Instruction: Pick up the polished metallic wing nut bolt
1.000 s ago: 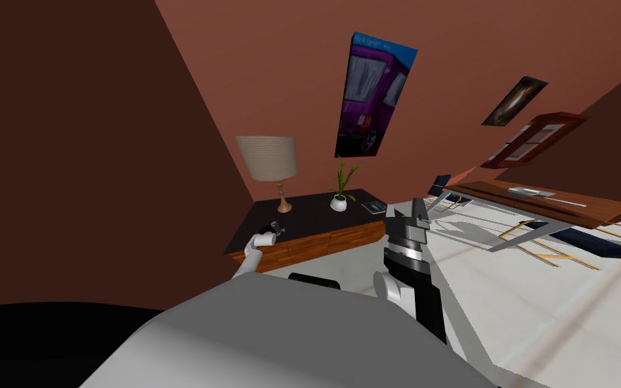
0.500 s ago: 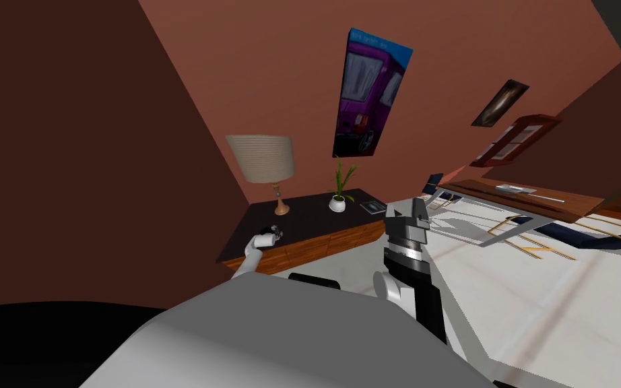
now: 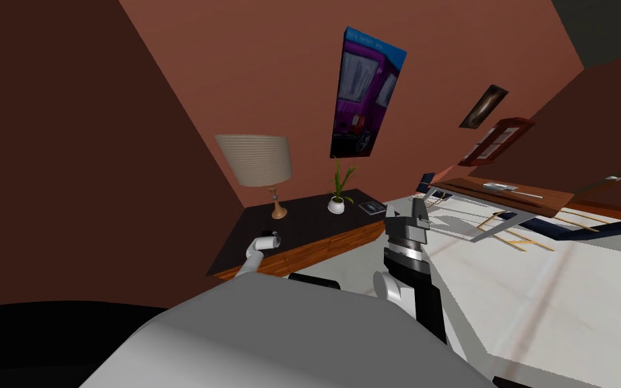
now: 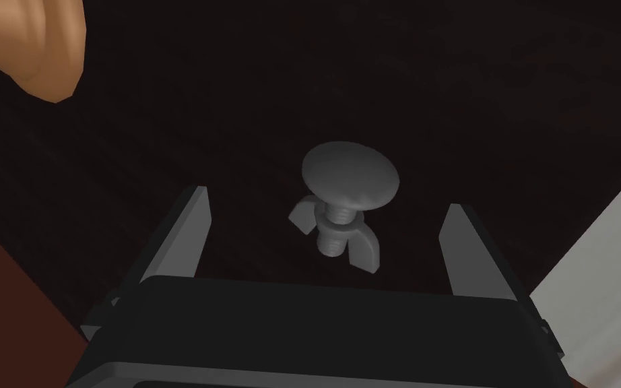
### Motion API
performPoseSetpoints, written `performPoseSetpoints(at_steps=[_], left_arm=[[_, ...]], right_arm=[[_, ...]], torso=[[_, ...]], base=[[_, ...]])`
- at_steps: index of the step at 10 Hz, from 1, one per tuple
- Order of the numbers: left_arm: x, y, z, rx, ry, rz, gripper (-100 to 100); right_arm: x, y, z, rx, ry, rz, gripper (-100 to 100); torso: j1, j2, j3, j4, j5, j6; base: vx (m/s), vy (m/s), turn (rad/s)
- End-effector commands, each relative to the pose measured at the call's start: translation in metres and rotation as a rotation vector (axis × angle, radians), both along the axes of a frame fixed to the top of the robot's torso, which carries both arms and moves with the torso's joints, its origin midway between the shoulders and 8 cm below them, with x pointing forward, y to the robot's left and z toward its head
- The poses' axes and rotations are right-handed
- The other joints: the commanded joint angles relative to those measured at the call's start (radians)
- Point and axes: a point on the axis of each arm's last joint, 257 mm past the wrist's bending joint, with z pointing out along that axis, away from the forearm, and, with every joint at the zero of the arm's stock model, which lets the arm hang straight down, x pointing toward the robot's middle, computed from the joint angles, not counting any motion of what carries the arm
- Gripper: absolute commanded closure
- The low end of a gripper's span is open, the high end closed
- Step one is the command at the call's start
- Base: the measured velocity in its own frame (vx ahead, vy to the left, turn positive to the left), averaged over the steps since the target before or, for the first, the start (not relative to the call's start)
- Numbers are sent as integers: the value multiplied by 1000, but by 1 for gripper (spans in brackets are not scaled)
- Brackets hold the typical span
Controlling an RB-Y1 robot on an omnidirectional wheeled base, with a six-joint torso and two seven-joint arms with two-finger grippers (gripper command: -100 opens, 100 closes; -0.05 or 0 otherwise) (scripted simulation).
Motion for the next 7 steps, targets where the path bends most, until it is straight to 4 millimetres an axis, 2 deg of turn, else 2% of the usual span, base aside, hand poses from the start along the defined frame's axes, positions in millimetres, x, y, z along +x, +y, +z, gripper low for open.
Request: performPoseSetpoints(at_steps=[1, 2, 3, 6, 7], left_arm=[[0, 0, 0, 0, 0, 0, -100], [-1, 0, -1, -1, 4, 0, 0], [0, 5, -3, 0, 4, 9, -100], [1, 22, -10, 0, 3, 36, -100], [1, 22, -10, 0, 4, 36, -100]], right_arm=[[0, 0, 0, 0, 0, 0, 0], [0, 0, 0, 0, 0, 0, 0], [0, 0, 0, 0, 0, 0, 0], [0, 0, 0, 0, 0, 0, 0], [0, 0, 0, 0, 0, 0, 0]], torso=[[0, 0, 0, 0, 0, 0], [-1, 3, 2, 1, 0, 0], [-2, 5, 3, 1, -1, 0], [-3, 8, 5, 2, -1, 0], [-3, 8, 5, 2, -1, 0]], base=[[36, 15, -11], [7, 3, 2], [-5, -4, -76], [-26, -7, -105], [-20, -3, -29]])
